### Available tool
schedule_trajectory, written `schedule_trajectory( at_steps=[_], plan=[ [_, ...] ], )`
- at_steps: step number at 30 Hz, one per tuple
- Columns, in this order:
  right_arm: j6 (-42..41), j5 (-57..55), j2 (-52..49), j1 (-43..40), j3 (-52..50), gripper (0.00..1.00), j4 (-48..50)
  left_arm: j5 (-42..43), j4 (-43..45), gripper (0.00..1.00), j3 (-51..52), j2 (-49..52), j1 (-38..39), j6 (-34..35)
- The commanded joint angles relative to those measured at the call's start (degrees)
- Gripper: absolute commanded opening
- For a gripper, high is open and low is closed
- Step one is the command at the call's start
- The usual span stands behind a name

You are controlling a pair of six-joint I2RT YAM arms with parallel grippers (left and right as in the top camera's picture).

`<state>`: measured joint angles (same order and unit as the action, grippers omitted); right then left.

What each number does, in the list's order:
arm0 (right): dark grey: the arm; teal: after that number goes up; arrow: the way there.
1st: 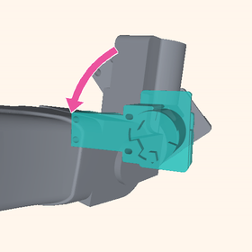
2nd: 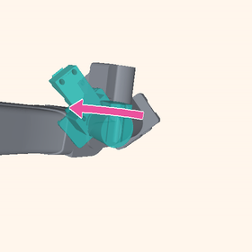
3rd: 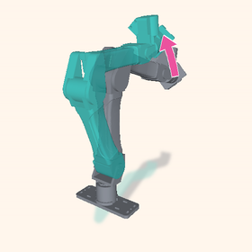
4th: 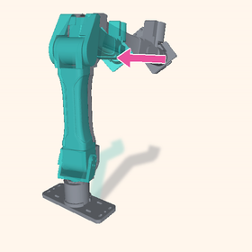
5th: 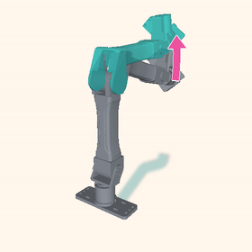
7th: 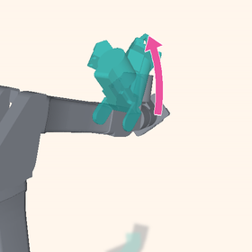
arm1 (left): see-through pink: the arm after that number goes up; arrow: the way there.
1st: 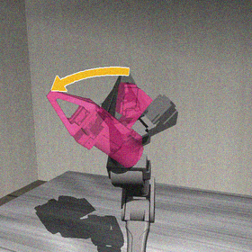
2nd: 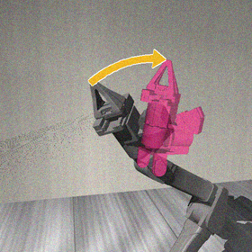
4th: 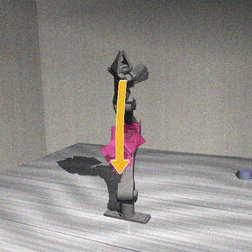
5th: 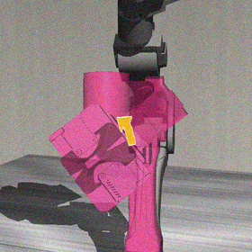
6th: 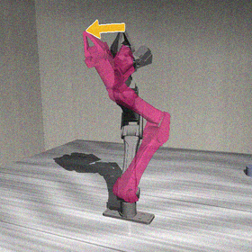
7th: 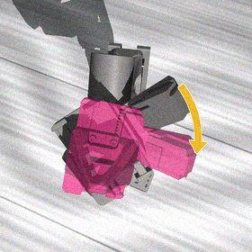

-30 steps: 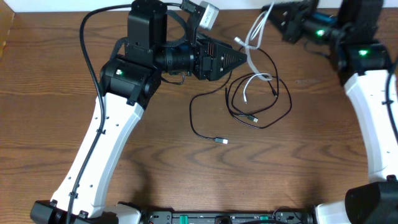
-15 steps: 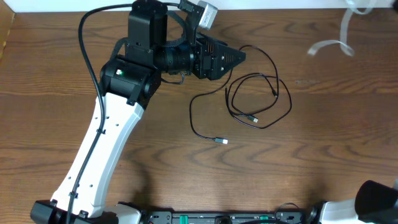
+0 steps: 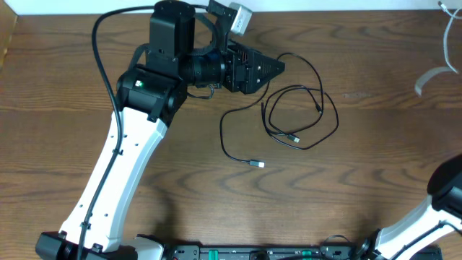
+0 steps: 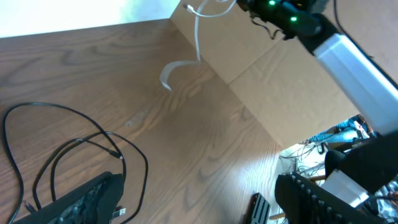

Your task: Untangle cables

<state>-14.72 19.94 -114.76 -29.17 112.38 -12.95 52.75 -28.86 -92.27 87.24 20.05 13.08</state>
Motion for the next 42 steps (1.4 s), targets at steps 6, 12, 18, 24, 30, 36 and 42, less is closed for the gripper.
schedule_trajectory(
  at_steps=[6,12,18,24,30,36,42],
  plan=[
    [-0.7,-13.0,-10.1,-0.2,0.8,0.01,2.8,0.0,-0.7,0.83,0.3,3.4,-0.1,-1.0],
    [-0.7,-13.0,-15.7,-0.3,0.8,0.75,-5.1,-1.0,-0.7,0.83,0.3,3.8,-0.1,-1.0],
    [-0.7,-13.2,-16.3,-1.0,0.8,0.99,-15.4,-1.0,-0.7,0.83,0.3,3.8,-0.1,-1.0],
    [-0.6,-7.0,-13.6,-2.3,0.8,0.99,-25.2,-1.6,-0.7,0.83,0.3,4.0,-0.1,-1.0],
    [4.8,9.0,-7.8,-1.1,0.8,0.99,-35.3,-12.0,-2.9,0.84,1.5,5.1,0.2,-1.0],
    [7.4,15.1,-7.5,6.2,0.1,0.99,-47.8,-22.9,-8.7,0.83,2.5,11.1,0.5,-5.3],
    [10.3,8.9,-7.5,14.1,-0.1,0.99,-50.5,-32.8,-10.6,0.83,2.5,19.3,0.4,-15.3]
  ],
)
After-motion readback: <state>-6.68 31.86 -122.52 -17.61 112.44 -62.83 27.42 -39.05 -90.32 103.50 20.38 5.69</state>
